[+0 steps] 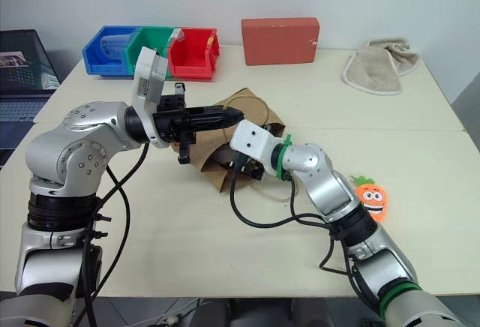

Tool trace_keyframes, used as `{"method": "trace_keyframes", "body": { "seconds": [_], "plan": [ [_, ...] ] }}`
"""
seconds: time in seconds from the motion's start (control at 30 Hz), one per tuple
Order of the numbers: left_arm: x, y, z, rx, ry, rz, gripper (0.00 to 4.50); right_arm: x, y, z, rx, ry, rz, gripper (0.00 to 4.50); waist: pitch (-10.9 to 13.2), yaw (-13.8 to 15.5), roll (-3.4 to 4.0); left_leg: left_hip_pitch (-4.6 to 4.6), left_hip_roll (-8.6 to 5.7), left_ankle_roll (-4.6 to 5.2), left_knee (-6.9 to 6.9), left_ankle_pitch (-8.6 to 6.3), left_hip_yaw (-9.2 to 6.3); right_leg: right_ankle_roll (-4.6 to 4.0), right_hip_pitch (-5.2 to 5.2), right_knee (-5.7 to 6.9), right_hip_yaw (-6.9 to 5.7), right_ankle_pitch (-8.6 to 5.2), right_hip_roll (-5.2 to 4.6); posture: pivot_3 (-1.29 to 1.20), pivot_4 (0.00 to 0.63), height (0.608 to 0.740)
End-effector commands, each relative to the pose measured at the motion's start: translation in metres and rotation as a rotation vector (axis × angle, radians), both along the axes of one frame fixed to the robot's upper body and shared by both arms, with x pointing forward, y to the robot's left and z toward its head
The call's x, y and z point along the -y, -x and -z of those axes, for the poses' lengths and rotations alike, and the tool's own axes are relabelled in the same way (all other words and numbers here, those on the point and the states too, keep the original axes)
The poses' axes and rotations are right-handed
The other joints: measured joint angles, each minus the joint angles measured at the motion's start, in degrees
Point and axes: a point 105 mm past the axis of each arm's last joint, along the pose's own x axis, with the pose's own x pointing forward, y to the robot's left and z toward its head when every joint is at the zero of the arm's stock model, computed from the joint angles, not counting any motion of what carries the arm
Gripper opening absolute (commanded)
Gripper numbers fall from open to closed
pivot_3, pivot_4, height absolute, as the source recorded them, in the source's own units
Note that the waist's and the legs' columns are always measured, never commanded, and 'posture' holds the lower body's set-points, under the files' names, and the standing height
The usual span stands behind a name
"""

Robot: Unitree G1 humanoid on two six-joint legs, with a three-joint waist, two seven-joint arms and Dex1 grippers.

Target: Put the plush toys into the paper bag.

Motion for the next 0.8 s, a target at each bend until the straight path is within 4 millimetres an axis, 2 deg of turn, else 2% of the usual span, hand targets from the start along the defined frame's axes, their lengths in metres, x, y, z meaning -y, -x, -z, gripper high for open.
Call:
{"method": "trace_keyframes", "body": {
  "seconds": [0.03,0.17,0.33,0.37,0.43,0.53,0.63,0.67,0.77,0.8],
  "plan": [
    [0.002,0.002,-0.007,0.043,0.010,0.007,0.00,0.006,0.019,-0.019,0.016,-0.037,-0.065,4.48,0.0,0.1,0.00,-0.01,0.00,0.00,0.00,0.00,0.00,0.00,0.00,0.00,0.00,0.00,0.00,0.00,0.150,0.740],
    [0.004,0.001,-0.004,0.042,0.009,0.005,0.00,0.026,0.049,-0.028,-0.029,-0.007,-0.165,4.48,0.0,0.3,0.00,-0.05,-0.02,0.00,-0.01,0.00,-0.01,0.00,0.00,-0.06,-0.01,0.00,-0.02,0.00,0.150,0.740],
    [0.007,-0.001,-0.002,0.046,0.005,0.004,0.00,0.062,0.078,-0.033,-0.069,0.080,-0.232,4.48,0.0,0.3,0.00,-0.02,-0.02,0.19,0.01,-0.11,-0.02,0.00,0.04,-0.05,-0.01,0.00,-0.01,0.00,0.150,0.740],
    [0.008,-0.001,0.000,0.048,-0.002,0.005,0.00,0.083,0.080,-0.033,-0.091,0.110,-0.187,4.48,0.0,0.3,0.01,-0.01,-0.02,0.19,0.02,-0.10,-0.01,0.00,0.04,-0.05,0.00,0.00,-0.01,0.00,0.150,0.740],
    [0.009,-0.001,0.002,0.051,-0.010,0.005,0.00,0.106,0.084,-0.033,-0.115,0.149,-0.131,4.48,0.0,0.5,0.00,-0.02,-0.04,0.19,0.01,-0.11,0.00,0.00,0.06,-0.06,0.01,0.00,-0.01,0.00,0.150,0.740],
    [0.009,-0.001,0.003,0.050,-0.008,0.007,0.00,0.151,0.069,-0.030,-0.121,0.185,0.095,4.48,0.0,0.6,0.00,-0.01,-0.06,0.20,0.03,-0.11,0.03,0.00,0.09,-0.13,0.05,0.00,-0.03,0.00,0.150,0.740],
    [0.009,-0.001,0.004,0.053,-0.013,0.007,0.00,0.195,0.072,-0.011,-0.189,0.284,0.241,4.48,0.0,0.7,0.00,0.02,-0.06,0.20,0.03,-0.11,0.03,0.01,0.12,-0.13,0.05,0.00,-0.02,0.00,0.150,0.740],
    [0.009,-0.002,0.004,0.054,-0.015,0.007,0.00,0.204,0.075,-0.006,-0.210,0.308,0.262,4.48,0.0,0.8,0.00,0.02,-0.06,0.20,0.03,-0.11,0.03,0.01,0.13,-0.13,0.06,0.00,-0.02,0.00,0.150,0.740],
    [0.009,-0.001,0.004,0.057,-0.017,0.007,0.00,0.212,0.081,-0.001,-0.230,0.331,0.274,4.48,0.0,0.3,0.01,0.04,-0.06,0.20,0.04,-0.11,0.10,0.01,0.13,-0.14,0.13,0.00,-0.02,0.00,0.150,0.740],
    [0.008,-0.001,0.004,0.058,-0.019,0.005,0.00,0.224,0.086,0.007,-0.264,0.364,0.316,4.48,0.0,0.3,0.01,0.07,-0.06,0.20,0.04,-0.11,0.15,0.01,0.13,-0.13,0.18,0.00,-0.02,0.00,0.150,0.740]
  ]
}}
